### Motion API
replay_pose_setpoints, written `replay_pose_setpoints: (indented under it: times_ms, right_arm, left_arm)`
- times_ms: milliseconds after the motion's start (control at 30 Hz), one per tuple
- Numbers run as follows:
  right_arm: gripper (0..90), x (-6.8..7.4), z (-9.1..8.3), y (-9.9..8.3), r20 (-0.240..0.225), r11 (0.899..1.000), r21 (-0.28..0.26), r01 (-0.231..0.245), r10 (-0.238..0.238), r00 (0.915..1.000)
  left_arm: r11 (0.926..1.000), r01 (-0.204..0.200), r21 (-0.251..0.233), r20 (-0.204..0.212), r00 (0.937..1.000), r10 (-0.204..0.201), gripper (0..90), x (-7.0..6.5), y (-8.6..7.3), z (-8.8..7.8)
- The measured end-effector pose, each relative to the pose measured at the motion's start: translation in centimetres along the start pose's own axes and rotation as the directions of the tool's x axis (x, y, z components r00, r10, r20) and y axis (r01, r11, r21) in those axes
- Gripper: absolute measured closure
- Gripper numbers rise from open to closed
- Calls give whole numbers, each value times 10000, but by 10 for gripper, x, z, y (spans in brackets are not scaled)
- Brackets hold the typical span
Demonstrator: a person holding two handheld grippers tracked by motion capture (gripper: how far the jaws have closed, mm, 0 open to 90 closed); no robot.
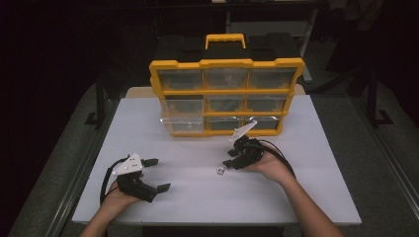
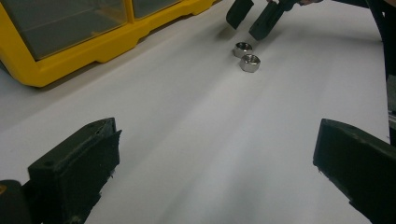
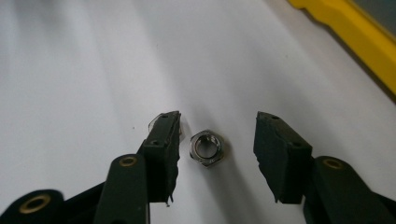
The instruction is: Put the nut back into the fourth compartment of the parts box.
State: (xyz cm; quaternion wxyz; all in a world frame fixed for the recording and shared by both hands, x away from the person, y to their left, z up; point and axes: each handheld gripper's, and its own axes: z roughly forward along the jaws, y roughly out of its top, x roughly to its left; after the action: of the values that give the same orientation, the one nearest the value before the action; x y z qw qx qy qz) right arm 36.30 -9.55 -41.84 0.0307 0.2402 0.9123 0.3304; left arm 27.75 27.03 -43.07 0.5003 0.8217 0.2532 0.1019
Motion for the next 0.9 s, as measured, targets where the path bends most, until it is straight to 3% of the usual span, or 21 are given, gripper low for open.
replay_pose_setpoints:
  times_ms: [100,133,400,500,900]
  right_arm:
    - [520,1,5,-1,-124,9999,158,-39,41,9999]
    - [530,-1,7,-2,-113,9995,210,240,-237,9997]
    - [577,2,18,-2,-131,9973,555,474,-467,9988]
    - [592,3,20,-3,-104,9968,680,407,-401,9991]
    - [642,3,21,-4,122,9966,651,512,-521,9986]
  left_arm:
    - [10000,-4,21,-13,10000,4,5,0,0,0]
    - [10000,32,19,-20,10000,-32,5,0,0,0]
    - [10000,-18,65,8,10000,18,5,0,0,0]
    - [10000,-28,79,2,10000,28,5,0,0,0]
    - [9999,-80,146,8,10000,80,5,0,0,0]
